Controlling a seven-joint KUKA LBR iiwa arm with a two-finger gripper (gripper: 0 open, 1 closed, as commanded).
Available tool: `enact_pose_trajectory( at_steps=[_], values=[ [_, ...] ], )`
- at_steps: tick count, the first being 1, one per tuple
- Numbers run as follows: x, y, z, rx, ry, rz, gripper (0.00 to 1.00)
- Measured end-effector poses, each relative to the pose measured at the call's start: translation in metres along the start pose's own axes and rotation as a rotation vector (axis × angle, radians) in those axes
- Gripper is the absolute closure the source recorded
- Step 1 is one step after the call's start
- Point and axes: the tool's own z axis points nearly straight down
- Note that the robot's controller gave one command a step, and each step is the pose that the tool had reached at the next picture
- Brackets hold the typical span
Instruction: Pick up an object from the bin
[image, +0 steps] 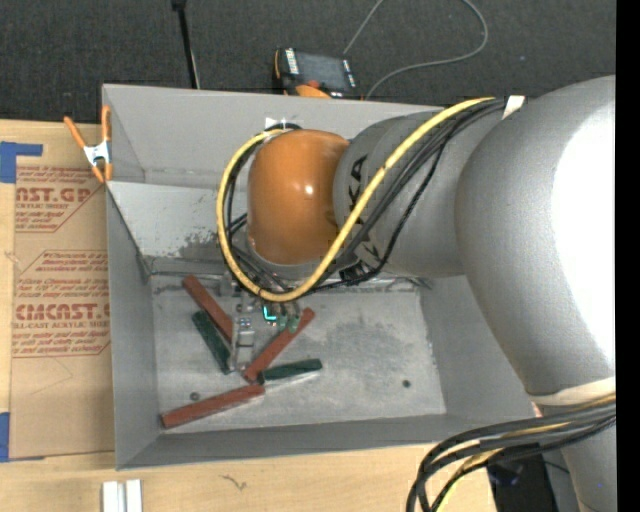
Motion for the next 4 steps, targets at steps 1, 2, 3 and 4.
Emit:
enact_pose_trajectory(
  at_steps=[1,2,3,4],
  values=[
    [0.028,-0.024,0.071,0.000,-0.001,0.136,0.00],
    [0.028,-0.024,0.070,0.000,-0.002,0.134,1.00],
    [0.026,-0.024,0.069,-0.001,-0.005,0.136,0.00],
    [0.006,-0.088,0.068,0.002,-0.008,0.187,0.00]
  ],
)
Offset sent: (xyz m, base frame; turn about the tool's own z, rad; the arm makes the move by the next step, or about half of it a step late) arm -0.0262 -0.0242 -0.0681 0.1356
